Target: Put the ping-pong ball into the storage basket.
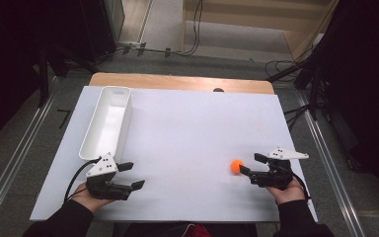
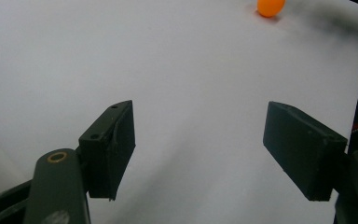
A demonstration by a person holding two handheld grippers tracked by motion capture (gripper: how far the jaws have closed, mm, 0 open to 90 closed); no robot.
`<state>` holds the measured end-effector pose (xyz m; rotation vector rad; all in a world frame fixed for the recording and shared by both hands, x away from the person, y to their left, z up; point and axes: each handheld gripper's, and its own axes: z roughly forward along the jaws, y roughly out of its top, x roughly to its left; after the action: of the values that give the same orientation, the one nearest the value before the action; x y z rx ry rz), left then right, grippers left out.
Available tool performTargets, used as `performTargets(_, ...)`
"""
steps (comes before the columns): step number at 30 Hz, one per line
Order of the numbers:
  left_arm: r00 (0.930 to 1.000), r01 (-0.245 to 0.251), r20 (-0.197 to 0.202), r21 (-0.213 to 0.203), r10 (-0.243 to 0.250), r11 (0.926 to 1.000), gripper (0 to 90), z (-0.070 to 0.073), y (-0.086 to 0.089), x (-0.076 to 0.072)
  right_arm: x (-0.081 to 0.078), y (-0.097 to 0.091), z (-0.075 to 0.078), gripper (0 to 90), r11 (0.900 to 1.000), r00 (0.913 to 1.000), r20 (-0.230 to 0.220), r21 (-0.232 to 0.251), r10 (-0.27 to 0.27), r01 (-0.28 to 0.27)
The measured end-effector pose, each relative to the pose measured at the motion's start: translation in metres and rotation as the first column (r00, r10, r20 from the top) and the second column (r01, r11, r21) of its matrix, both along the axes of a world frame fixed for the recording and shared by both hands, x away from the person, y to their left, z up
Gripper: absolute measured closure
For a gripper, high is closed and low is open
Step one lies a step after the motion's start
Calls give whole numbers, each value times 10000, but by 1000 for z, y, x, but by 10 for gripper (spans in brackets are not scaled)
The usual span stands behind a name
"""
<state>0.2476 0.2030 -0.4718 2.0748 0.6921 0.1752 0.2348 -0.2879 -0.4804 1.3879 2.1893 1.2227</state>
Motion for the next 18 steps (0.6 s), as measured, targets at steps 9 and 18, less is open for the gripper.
performTargets(9, 10000, 38, 6, 15, -38, 10000, 253, 0, 0, 0, 13, 9, 0, 189, 9997, 9998, 107, -125, 188, -187)
performTargets(18, 10000, 39, -1, -22, -39, 10000, 254, 0, 0, 0, 22, 13, 2, 189, 9998, 9994, 294, -120, 154, -151)
